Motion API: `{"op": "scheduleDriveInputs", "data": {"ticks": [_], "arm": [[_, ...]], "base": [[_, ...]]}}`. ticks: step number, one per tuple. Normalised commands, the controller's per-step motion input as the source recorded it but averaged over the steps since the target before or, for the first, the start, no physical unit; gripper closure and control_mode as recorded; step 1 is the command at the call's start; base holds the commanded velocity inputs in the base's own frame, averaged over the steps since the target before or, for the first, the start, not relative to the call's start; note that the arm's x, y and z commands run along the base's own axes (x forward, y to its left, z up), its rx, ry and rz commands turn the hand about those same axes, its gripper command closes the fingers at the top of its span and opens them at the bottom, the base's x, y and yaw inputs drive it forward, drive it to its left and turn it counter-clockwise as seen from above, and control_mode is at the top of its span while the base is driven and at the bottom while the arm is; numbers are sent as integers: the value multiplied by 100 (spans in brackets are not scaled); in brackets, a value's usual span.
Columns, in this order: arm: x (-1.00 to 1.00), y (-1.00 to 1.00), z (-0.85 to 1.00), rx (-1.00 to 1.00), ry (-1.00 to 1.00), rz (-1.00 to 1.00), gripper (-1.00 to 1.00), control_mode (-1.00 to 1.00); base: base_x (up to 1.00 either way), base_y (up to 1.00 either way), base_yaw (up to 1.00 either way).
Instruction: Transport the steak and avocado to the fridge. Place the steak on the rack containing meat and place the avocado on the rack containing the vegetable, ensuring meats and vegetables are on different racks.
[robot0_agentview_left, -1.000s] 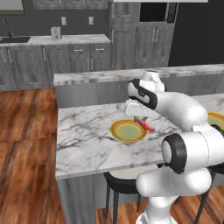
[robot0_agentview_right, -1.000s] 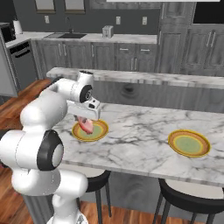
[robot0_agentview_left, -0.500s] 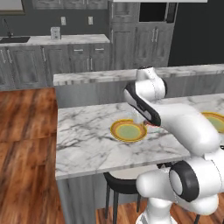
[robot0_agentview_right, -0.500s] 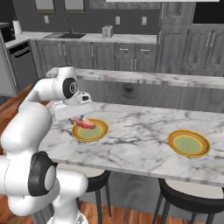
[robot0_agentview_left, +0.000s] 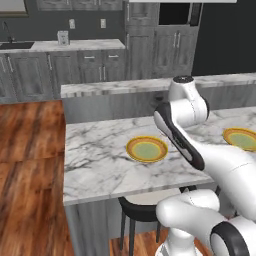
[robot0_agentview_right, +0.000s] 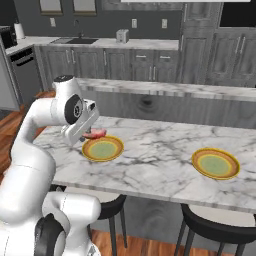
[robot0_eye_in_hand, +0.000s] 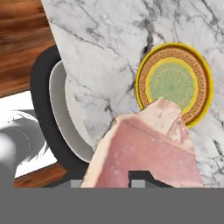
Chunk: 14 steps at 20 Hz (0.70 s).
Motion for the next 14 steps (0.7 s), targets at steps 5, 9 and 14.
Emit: {"op": "scheduleDriveInputs", "data": {"ticks": [5, 9, 14], "arm": [[-45, 0, 29, 1, -16, 34, 100, -100], [-62, 0, 37, 0, -34, 0, 100, -100], [-66, 0, 47, 9, -15, 2, 100, -100]], "base": [[0, 0, 0], [0, 0, 0], [0, 0, 0]]}}
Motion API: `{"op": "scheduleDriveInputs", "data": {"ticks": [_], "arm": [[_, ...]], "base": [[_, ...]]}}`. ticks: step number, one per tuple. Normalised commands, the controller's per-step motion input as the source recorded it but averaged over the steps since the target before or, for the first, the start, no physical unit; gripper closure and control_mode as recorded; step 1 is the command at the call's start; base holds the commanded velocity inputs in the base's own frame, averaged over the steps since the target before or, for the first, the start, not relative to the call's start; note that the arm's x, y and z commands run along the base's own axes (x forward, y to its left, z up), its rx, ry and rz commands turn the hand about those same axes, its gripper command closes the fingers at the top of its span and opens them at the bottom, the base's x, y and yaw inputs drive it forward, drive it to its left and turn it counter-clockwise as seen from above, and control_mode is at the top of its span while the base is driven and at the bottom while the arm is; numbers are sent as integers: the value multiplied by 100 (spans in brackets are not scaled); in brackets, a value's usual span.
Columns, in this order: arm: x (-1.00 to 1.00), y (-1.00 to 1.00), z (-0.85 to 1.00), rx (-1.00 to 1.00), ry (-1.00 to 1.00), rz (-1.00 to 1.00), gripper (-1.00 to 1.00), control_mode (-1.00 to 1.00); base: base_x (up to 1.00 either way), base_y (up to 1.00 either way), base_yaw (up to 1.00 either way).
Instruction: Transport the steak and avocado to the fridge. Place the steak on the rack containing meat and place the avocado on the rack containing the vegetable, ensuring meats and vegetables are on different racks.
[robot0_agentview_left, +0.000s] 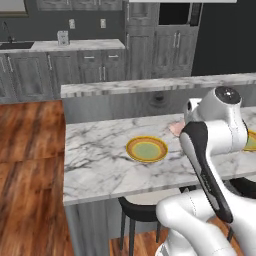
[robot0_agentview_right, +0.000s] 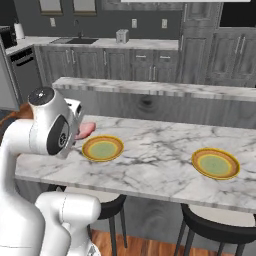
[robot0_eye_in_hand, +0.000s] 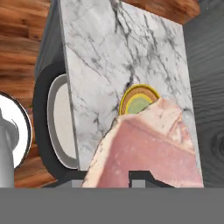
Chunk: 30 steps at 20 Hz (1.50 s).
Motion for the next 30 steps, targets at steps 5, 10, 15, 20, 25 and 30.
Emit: {"op": "scheduleDriveInputs", "data": {"ticks": [5, 10, 15, 20, 25, 30], "arm": [[-77, 0, 56, 20, -2, 17, 100, -100], [-64, 0, 77, 15, -5, 18, 100, -100], [-73, 3, 38, 0, -6, 0, 100, -100], [-87, 19, 20, -2, -33, 0, 100, -100], [-53, 2, 36, 0, -35, 9, 100, -100], [-48, 8, 43, 0, -35, 11, 100, -100]], "base": [[0, 0, 0], [0, 0, 0], [0, 0, 0], [0, 0, 0], [0, 0, 0], [0, 0, 0]]}}
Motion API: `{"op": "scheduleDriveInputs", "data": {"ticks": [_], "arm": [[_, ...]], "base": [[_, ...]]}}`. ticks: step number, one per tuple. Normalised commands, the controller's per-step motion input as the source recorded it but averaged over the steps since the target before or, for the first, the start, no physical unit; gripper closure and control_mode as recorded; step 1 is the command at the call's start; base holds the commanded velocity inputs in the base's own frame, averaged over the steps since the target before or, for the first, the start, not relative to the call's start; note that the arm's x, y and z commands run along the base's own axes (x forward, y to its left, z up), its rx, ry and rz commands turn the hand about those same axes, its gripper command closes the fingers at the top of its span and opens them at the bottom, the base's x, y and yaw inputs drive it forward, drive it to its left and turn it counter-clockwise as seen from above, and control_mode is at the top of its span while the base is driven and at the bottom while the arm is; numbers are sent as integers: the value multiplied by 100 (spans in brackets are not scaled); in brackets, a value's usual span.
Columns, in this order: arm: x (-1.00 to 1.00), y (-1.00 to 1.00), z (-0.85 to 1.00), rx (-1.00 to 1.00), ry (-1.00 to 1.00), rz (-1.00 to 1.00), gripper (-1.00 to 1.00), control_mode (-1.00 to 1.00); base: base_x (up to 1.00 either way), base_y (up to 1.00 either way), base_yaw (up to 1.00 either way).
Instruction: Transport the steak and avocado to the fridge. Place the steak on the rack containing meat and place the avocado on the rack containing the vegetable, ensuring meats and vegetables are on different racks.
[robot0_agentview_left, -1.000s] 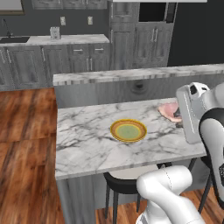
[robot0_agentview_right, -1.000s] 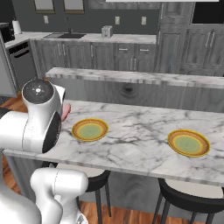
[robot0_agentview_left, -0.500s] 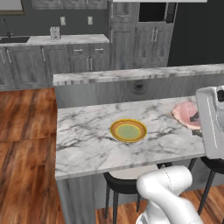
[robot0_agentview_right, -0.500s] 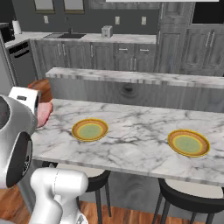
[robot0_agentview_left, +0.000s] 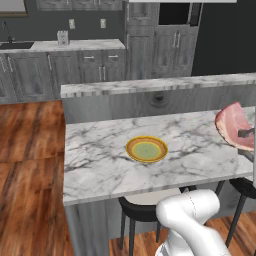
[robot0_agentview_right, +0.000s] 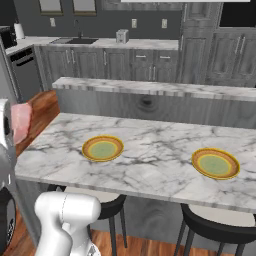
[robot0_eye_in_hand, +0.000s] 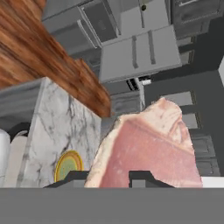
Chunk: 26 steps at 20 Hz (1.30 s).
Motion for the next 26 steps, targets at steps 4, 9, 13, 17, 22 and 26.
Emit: {"op": "scheduleDriveInputs", "data": {"ticks": [4, 9, 13, 17, 22, 26], "arm": [[0, 0, 0, 0, 0, 0, 100, 100], [0, 0, 0, 0, 0, 0, 100, 100], [0, 0, 0, 0, 0, 0, 100, 100], [0, 0, 0, 0, 0, 0, 100, 100], [0, 0, 0, 0, 0, 0, 100, 100], [0, 0, 0, 0, 0, 0, 100, 100]], "base": [[-59, 31, 23], [-27, 77, 23], [1, 100, 39], [-1, 97, 74], [0, 88, 80], [2, 98, 71]]}}
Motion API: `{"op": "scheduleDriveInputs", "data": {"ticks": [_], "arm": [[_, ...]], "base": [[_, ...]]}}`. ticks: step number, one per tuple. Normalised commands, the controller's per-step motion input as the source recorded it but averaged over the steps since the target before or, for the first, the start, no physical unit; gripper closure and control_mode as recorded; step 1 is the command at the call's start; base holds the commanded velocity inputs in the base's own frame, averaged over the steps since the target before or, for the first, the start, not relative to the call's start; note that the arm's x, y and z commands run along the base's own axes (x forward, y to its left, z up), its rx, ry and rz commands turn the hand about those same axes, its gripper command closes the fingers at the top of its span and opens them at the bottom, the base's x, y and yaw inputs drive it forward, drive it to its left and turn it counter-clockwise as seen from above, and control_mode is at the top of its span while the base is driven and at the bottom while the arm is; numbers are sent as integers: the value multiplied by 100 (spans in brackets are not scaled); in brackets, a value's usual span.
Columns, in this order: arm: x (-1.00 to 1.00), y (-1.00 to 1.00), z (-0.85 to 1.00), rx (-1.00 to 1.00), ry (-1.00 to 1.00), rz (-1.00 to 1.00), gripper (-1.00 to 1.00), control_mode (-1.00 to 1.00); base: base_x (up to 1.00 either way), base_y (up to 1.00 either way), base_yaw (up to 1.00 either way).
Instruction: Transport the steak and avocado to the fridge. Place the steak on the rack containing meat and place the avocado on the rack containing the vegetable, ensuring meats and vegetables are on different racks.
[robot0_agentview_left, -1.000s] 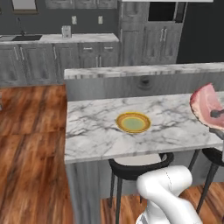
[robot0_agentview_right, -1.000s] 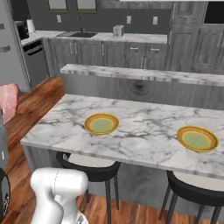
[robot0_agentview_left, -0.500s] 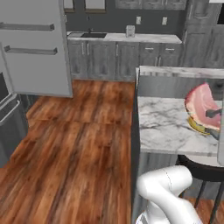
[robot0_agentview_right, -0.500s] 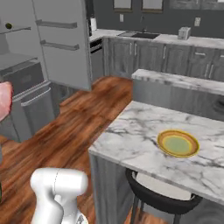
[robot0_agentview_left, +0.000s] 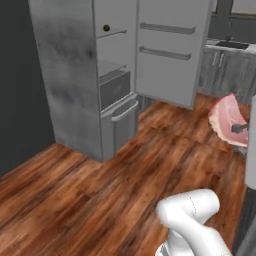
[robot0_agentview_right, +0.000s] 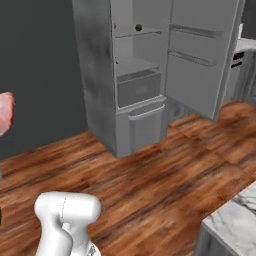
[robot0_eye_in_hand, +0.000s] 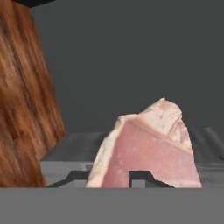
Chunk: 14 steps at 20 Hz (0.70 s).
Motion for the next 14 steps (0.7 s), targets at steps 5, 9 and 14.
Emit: {"op": "scheduleDriveInputs", "data": {"ticks": [5, 9, 14], "arm": [[0, 0, 0, 0, 0, 0, 100, 100], [0, 0, 0, 0, 0, 0, 100, 100], [0, 0, 0, 0, 0, 0, 100, 100]], "base": [[76, 32, 41], [100, -22, 6], [100, 1, 0]]}}
